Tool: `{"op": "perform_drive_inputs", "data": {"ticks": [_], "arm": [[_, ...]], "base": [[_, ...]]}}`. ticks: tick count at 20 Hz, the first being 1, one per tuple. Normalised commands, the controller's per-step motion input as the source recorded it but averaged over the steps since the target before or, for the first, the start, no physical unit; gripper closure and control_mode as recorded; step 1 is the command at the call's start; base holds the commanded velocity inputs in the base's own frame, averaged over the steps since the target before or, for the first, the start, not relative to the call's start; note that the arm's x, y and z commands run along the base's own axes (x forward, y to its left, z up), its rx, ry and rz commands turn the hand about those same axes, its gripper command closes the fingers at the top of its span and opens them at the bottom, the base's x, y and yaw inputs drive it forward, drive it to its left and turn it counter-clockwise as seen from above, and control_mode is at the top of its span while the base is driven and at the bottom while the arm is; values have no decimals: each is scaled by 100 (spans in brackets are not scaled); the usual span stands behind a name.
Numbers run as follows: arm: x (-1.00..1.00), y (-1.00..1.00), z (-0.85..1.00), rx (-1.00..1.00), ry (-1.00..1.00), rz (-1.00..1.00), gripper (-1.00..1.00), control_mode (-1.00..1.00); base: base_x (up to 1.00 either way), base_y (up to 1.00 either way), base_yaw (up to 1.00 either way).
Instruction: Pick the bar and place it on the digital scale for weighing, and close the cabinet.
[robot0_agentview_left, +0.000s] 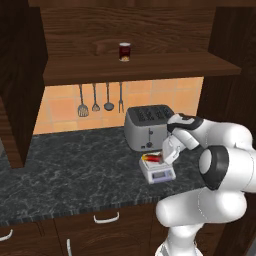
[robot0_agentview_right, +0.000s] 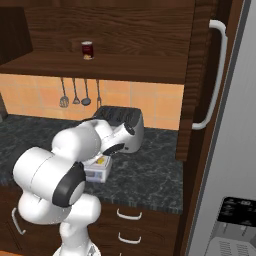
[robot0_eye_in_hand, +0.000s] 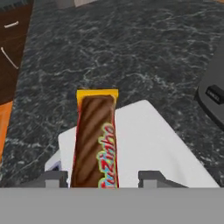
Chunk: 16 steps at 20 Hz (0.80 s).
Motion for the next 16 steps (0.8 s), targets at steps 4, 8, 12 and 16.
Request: {"op": "perform_drive_inputs", "data": {"ticks": [4,8,12,16], "arm": [[-3,0,1,0,-5,0,-100,-100],[-28,0,17,0,-19,0,-100,-100],[-50,1,30,0,-32,0,-100,-100],[-57,23,39,-1,-37,0,-100,-100]], "base": [[0,0,0],[0,0,0],[0,0,0],[0,0,0]]}}
